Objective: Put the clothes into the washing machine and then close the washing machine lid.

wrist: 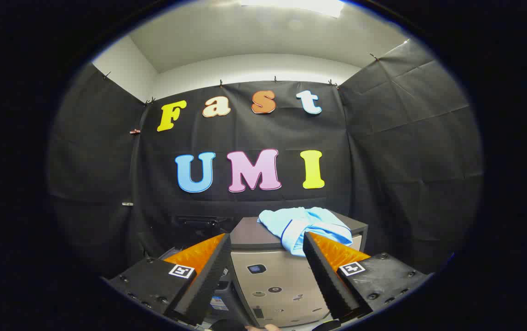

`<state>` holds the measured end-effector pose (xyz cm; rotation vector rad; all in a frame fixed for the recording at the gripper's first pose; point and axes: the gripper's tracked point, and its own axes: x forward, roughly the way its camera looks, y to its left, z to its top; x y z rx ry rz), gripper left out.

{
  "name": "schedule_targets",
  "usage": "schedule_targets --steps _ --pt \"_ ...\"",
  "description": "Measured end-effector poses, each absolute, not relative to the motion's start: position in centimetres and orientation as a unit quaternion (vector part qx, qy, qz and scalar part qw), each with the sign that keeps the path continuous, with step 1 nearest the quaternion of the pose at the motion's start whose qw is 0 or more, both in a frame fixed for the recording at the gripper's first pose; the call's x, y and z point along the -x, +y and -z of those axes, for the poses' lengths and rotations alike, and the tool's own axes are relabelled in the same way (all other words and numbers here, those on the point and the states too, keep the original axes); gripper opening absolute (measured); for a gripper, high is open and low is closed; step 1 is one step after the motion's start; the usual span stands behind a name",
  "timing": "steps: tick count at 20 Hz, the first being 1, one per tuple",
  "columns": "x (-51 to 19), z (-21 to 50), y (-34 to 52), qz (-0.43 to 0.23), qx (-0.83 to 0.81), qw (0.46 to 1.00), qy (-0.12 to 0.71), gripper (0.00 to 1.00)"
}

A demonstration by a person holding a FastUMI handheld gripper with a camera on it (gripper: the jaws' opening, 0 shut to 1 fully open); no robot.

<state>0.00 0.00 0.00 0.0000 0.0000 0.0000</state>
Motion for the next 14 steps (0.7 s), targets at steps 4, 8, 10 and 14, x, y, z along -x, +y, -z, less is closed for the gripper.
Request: schedule_targets --steps 4,8,10,14 --pt "0.2 -0.1 0.7 -0.012 -0.005 1.0 0.0 0.98" --pt "0.5 0.0 1.1 -0.018 -0.002 1.0 0.004 0.98" --pt "0.5 -0.2 1.3 -0.02 0.001 1.0 0.003 0.98" --pt "0.3 -0.7 2.1 -0.029 -0.001 1.0 0.001 0.98"
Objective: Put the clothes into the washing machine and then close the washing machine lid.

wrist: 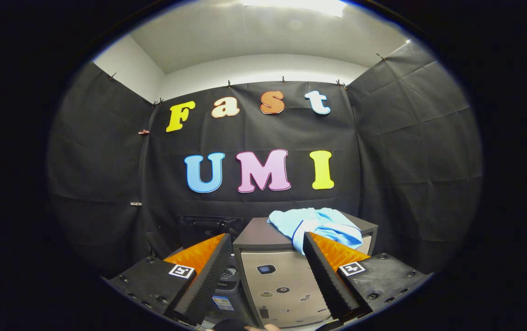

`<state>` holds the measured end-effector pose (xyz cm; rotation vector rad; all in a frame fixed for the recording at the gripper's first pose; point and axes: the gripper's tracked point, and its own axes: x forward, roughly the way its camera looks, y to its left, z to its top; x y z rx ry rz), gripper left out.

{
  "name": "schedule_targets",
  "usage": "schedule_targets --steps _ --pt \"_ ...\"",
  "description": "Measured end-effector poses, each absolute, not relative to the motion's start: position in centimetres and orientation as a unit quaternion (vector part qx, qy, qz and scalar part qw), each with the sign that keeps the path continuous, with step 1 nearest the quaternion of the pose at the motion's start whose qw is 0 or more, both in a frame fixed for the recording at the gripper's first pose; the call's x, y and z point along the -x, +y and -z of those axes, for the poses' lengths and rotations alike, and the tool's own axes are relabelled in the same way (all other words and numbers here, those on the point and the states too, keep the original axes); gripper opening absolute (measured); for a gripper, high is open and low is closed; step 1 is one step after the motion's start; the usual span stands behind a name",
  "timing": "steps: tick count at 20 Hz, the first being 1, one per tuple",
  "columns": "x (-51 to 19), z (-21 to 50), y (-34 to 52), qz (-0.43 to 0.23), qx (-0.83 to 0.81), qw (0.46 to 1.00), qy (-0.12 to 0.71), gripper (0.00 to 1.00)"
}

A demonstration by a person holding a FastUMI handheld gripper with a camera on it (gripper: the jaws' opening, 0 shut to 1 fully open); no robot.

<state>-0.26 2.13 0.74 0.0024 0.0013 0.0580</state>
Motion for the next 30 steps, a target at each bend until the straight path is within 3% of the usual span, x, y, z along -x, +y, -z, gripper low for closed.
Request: schedule_targets --steps 11,17,30 --pt "-3.3 -1.2 3.8 -0.054 -0.01 0.998 0.006 0.98" --pt "-7.5 -3.6 1.5 -0.033 -0.025 0.999 -0.012 0.98" --pt "-23.9 -4.4 -7.1 0.028 -0.073 0.994 0.074 0.98"
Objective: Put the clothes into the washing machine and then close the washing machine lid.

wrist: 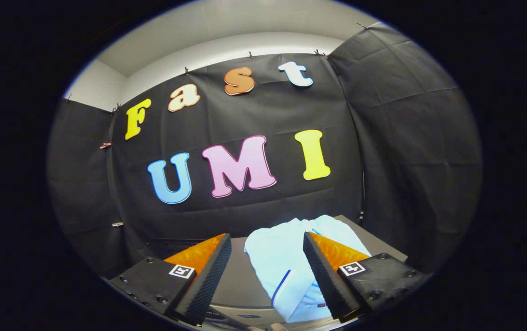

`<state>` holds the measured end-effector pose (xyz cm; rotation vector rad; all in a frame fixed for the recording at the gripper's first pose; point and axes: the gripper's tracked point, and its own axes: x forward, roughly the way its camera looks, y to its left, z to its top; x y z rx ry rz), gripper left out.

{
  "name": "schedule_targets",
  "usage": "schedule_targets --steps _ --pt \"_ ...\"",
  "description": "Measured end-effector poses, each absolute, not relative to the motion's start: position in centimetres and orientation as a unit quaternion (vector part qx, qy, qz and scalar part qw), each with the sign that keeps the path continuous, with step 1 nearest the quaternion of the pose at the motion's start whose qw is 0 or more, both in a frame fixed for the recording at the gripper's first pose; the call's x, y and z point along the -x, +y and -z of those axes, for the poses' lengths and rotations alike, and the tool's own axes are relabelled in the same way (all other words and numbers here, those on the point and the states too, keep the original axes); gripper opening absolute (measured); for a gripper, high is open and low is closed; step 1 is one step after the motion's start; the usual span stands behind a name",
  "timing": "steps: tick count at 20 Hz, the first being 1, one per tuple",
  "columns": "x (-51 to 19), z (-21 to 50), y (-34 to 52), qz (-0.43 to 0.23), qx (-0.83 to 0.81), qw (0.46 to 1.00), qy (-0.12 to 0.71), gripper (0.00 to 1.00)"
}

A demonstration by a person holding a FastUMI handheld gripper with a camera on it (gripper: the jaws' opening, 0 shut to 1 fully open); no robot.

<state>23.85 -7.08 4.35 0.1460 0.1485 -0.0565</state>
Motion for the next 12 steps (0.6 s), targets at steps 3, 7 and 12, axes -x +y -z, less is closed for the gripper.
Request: schedule_targets --steps 3,7,12 --pt "-28.7 -3.6 -9.2 0.04 -0.06 0.992 0.107 0.98" --pt "-35.1 0.4 -11.2 0.056 -0.039 0.98 0.185 0.98" --pt "-40.3 7.6 -14.3 0.099 0.003 0.951 0.292 0.99"
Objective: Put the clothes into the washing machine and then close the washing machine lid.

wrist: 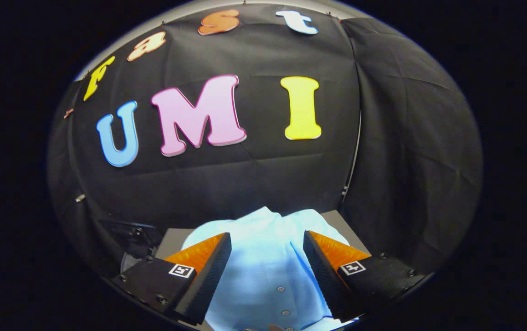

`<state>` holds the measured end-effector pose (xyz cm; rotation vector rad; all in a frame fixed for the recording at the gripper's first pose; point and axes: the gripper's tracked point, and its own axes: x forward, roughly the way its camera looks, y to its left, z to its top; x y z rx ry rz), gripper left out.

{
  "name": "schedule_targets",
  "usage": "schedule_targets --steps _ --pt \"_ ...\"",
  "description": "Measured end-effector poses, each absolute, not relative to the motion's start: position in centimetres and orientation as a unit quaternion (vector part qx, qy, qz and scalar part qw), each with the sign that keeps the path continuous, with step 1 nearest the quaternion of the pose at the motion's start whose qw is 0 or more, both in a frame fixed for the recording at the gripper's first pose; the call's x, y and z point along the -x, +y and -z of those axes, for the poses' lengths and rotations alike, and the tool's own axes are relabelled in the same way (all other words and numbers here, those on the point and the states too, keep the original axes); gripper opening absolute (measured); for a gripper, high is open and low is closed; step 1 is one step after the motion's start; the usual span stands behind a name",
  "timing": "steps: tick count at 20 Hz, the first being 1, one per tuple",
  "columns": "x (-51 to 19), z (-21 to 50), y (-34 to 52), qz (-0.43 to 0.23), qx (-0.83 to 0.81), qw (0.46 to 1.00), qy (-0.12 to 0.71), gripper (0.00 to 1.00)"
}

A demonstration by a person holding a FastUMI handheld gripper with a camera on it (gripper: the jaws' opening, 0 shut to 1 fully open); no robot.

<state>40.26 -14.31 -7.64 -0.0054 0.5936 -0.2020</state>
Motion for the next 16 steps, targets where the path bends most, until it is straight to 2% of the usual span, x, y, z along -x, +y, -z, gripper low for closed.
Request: schedule_targets --steps 4,10,13,14,15,16 --pt "-41.9 10.5 -16.2 0.134 0.022 0.931 0.338 0.99" --pt "-41.9 12.8 -16.5 0.13 0.023 0.914 0.383 0.97" --pt "-41.7 13.4 -16.1 0.109 -0.004 0.908 0.405 0.89" --pt "-41.7 13.5 -15.9 0.095 -0.002 0.906 0.413 0.89" --pt "-41.8 13.4 -15.5 0.084 -0.011 0.905 0.417 0.79" --pt "-41.7 13.3 -15.1 0.081 -0.024 0.904 0.42 0.63"
